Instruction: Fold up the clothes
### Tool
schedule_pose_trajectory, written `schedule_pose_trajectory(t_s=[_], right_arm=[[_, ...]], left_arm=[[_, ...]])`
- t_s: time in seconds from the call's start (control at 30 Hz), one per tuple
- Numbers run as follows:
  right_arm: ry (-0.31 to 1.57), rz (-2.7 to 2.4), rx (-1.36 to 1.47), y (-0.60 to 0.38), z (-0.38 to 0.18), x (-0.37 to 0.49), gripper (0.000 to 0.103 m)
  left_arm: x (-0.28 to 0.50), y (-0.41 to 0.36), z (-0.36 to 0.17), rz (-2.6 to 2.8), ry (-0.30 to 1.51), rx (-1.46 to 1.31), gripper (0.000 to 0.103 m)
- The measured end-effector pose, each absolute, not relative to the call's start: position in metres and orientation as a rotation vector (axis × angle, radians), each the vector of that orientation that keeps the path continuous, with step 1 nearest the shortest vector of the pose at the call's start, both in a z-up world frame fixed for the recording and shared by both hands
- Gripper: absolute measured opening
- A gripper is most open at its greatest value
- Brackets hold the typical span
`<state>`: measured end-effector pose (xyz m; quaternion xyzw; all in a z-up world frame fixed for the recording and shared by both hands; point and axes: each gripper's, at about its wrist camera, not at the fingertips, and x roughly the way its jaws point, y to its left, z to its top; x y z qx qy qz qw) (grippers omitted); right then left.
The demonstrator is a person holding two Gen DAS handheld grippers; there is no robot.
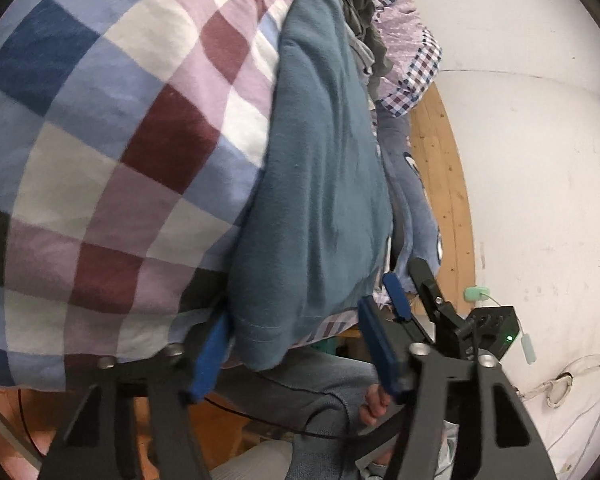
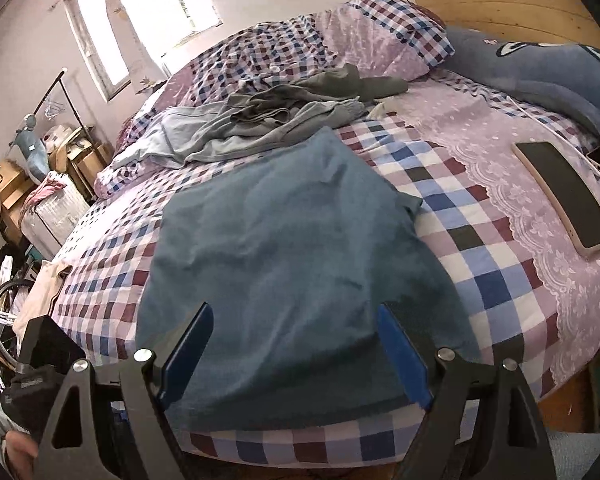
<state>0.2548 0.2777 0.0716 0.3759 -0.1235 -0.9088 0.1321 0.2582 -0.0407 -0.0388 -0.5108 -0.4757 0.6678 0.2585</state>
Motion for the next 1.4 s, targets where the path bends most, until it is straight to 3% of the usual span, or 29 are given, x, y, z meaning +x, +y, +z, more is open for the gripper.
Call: schedule_pose_trajectory(t_s=[0.2, 0.27, 0.37, 0.7, 0.87, 1.17, 1.23, 1.3, 1.4], right_arm=[[-0.288, -2.621, 1.064, 0.265, 0.073, 0.258, 0.086], [-0.241, -2.619, 1.056, 0.258, 0.074, 0.260, 0.086], [-0.143, -2.589, 1.009, 0.243, 0.078, 0.268, 0.086], [0.254, -2.407, 0.737, 0.189, 0.099, 0.331, 0.086], [0.706, -2.407, 0.622, 0.151, 0.081, 0.358, 0.086], [1.050, -2.440, 0.584, 0.125, 0.045, 0.338, 0.085], [1.110, -2.434, 0.571, 0.121, 0.037, 0.330, 0.081], [1.184, -2.429, 0.558, 0.115, 0.028, 0.324, 0.067], [1.261, -2.435, 0.541, 0.111, 0.020, 0.314, 0.055]], left_arm=[[0.260, -0.045, -0.044, 1.790, -1.335, -1.403, 0.037], [0.261, -0.045, -0.041, 1.785, -1.336, -1.390, 0.022], [0.263, -0.046, -0.035, 1.772, -1.338, -1.359, 0.018], [0.262, -0.051, -0.024, 1.726, -1.369, -1.295, 0.017], [0.257, -0.049, -0.017, 1.692, -1.378, -1.247, 0.013], [0.256, -0.052, -0.013, 1.650, -1.383, -1.208, 0.009], [0.254, -0.051, -0.011, 1.637, -1.382, -1.195, 0.009], [0.247, -0.045, -0.008, 1.623, -1.382, -1.183, 0.008], [0.245, -0.043, -0.007, 1.606, -1.384, -1.171, 0.008]])
